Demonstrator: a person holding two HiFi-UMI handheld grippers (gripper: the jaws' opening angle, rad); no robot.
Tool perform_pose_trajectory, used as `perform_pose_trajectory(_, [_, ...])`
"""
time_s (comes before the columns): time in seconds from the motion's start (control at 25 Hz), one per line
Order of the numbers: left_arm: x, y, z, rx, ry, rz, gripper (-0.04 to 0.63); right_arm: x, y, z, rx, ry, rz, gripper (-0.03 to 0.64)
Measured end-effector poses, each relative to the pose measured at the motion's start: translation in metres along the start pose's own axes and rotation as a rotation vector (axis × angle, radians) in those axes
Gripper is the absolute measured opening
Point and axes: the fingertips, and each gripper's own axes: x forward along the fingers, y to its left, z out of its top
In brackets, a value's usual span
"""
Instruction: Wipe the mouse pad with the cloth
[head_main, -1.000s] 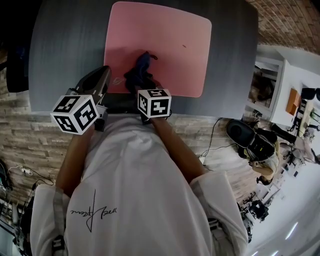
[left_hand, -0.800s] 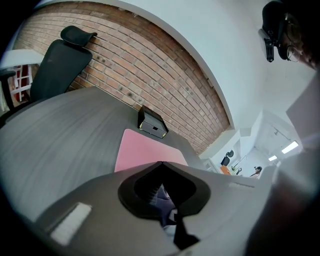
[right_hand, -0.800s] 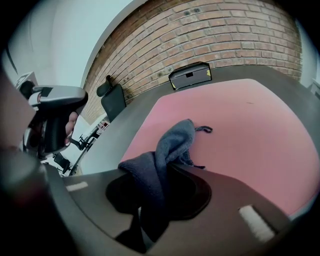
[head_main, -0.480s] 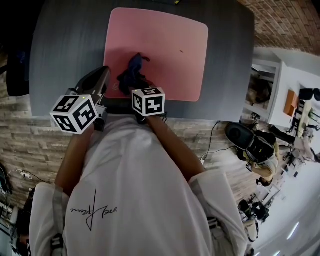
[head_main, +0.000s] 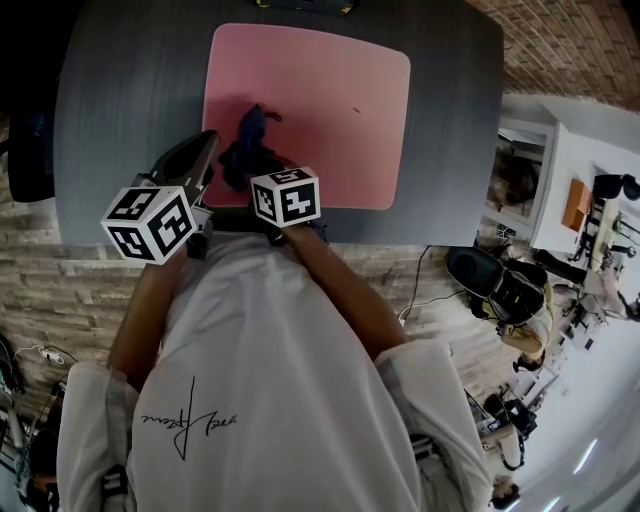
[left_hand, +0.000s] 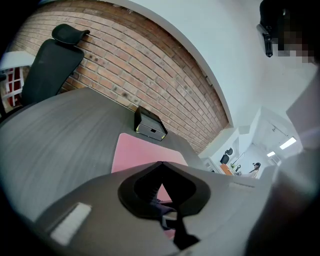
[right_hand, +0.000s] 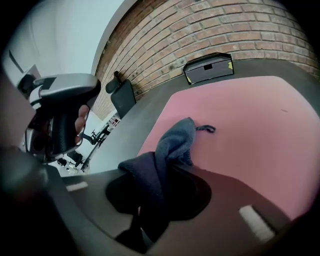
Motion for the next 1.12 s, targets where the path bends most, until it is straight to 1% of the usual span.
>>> perform_pose_trajectory(0.2, [0.003,0.004,-0.002,-0.017,0.012,0.003,0.014,0.007,0.003,0.010,-0.014,0.007,0.000,0.089])
perform_pose_trajectory(0.44, [0.004,0.007,-0.001,-0.033,0.014,0.010,0.014,0.014,0.002,0.022,0.003,0.008,0.004,0.089])
perform_pose_trajectory(0.64, [-0.003,0.013,-0.003,-0.039,0.011,0.012,0.014,0.019,0.009,0.023,0.011,0.014,0.009,0.089])
perform_pose_trajectory(0.88, [0.010,0.006,-0.003,-0.041,0.016,0.008,0.014,0.018,-0.005,0.035,0.039,0.007,0.018,0.089])
perform_pose_trajectory(1.0, [0.007,0.012,-0.002,-0.052,0.010,0.014,0.014,0.019,-0.005,0.036,0.062,0.006,0.029,0.087])
perform_pose_trajectory(1.12, [0.005,0.016,0.000,-0.065,-0.001,0.027,0.014,0.017,-0.009,0.037,0.060,0.000,0.023,0.087])
